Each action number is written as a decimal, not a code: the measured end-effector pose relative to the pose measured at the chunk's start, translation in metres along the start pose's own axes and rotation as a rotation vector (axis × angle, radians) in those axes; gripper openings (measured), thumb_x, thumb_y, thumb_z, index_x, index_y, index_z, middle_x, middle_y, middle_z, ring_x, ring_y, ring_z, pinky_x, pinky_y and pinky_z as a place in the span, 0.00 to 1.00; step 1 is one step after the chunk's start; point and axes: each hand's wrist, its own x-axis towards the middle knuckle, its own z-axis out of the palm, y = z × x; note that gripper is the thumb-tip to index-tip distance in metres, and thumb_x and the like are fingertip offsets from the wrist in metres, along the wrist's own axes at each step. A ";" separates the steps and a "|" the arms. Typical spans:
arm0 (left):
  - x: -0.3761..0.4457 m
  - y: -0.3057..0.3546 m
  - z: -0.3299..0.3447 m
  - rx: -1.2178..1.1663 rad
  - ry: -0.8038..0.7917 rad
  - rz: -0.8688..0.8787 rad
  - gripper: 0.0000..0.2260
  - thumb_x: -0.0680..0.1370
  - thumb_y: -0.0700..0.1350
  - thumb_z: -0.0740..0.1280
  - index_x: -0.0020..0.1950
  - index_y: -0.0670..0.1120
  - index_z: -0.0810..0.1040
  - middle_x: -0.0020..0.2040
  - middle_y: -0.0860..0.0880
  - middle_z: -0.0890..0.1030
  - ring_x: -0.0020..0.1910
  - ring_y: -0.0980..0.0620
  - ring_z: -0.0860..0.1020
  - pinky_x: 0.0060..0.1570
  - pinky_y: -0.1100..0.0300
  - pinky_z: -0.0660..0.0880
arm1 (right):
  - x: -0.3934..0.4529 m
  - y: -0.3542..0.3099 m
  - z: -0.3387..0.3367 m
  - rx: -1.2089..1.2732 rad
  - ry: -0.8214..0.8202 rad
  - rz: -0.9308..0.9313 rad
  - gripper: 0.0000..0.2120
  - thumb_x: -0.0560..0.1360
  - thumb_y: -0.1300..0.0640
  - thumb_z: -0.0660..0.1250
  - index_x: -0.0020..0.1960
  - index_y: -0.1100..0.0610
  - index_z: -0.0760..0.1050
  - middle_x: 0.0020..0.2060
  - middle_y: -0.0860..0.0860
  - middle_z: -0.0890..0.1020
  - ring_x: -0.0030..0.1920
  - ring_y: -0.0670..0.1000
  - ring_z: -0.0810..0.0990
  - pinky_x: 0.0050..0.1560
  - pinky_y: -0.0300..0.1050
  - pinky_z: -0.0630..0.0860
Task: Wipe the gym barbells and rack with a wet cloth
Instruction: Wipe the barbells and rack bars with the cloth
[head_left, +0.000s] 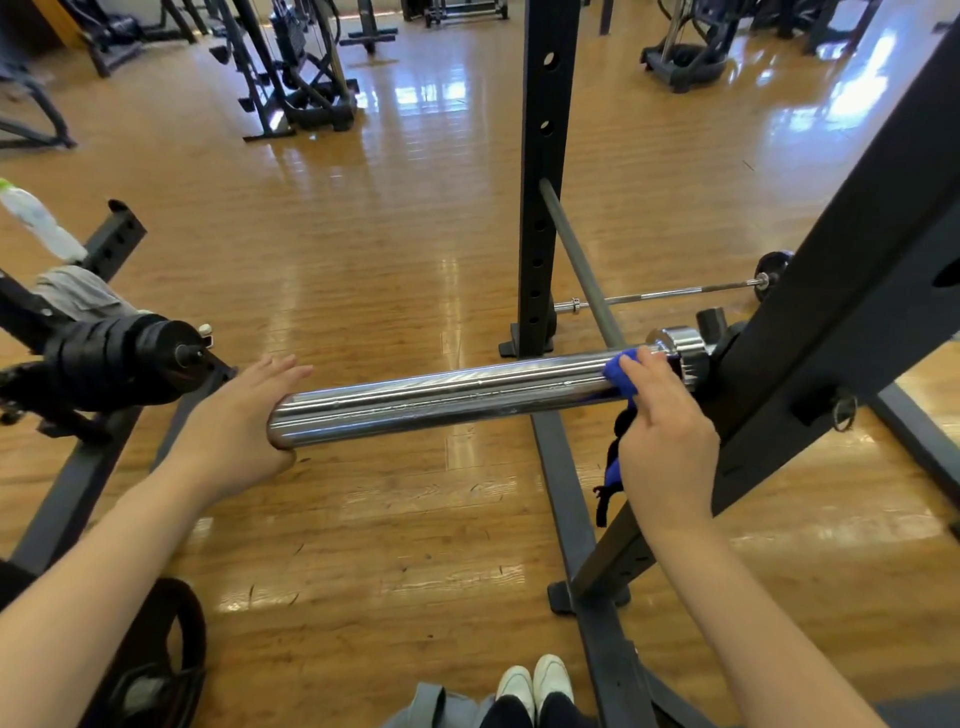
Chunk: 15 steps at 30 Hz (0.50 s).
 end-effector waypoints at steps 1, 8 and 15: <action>0.000 0.001 0.000 0.001 -0.003 -0.006 0.38 0.65 0.37 0.75 0.73 0.48 0.67 0.74 0.48 0.65 0.74 0.50 0.60 0.69 0.52 0.61 | 0.006 -0.003 0.000 0.012 -0.009 0.002 0.20 0.71 0.74 0.59 0.61 0.67 0.76 0.59 0.62 0.78 0.63 0.60 0.75 0.64 0.51 0.65; -0.001 0.005 -0.003 0.021 -0.030 -0.036 0.35 0.66 0.38 0.75 0.72 0.48 0.69 0.73 0.49 0.65 0.75 0.49 0.58 0.69 0.49 0.61 | 0.020 -0.005 0.008 0.028 -0.013 -0.052 0.18 0.73 0.64 0.55 0.58 0.65 0.78 0.56 0.60 0.80 0.61 0.58 0.77 0.62 0.47 0.68; -0.001 0.004 -0.003 0.015 -0.041 -0.036 0.38 0.66 0.38 0.74 0.74 0.49 0.64 0.75 0.50 0.63 0.75 0.49 0.55 0.71 0.52 0.58 | 0.000 0.000 -0.002 0.066 -0.035 -0.014 0.21 0.71 0.78 0.61 0.61 0.66 0.76 0.60 0.61 0.77 0.64 0.59 0.73 0.64 0.51 0.66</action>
